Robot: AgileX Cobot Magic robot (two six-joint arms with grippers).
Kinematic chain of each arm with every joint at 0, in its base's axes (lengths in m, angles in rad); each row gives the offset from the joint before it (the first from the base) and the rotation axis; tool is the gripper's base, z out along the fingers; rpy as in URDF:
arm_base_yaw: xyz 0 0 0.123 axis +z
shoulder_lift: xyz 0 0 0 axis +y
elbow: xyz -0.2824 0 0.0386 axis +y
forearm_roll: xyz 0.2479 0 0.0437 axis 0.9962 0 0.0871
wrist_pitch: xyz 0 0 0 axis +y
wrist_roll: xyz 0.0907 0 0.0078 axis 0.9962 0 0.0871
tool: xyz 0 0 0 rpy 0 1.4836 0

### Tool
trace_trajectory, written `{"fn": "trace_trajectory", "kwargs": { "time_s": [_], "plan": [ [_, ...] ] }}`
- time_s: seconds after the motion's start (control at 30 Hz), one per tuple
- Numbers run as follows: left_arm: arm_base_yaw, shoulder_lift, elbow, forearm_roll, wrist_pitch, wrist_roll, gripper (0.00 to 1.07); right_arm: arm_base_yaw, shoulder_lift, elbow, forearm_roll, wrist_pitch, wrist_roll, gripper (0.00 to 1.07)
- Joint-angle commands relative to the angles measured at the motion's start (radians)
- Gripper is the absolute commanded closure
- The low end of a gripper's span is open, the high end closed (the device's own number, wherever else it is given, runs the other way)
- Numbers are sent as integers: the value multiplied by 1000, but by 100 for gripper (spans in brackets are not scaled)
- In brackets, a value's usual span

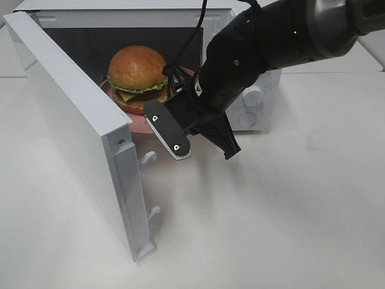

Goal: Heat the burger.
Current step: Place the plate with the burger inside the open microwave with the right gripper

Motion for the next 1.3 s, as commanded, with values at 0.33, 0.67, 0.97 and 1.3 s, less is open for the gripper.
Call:
{"fn": "trace_trajectory", "kwargs": {
  "time_s": [0.33,0.67,0.97,1.3],
  "plan": [
    [2,-15,0,0,6,1,8,-5,58,-117,-51,-31,121,107],
    [2,-15,0,0,6,1,8,-5,165,-282,-78,67,221,107],
    [2,-15,0,0,6,1,8,-5,226,-368,-102,71,226,107],
    [2,-15,0,6,6,0,8,-7,309,-483,-122,71,276,107]
  ]
}}
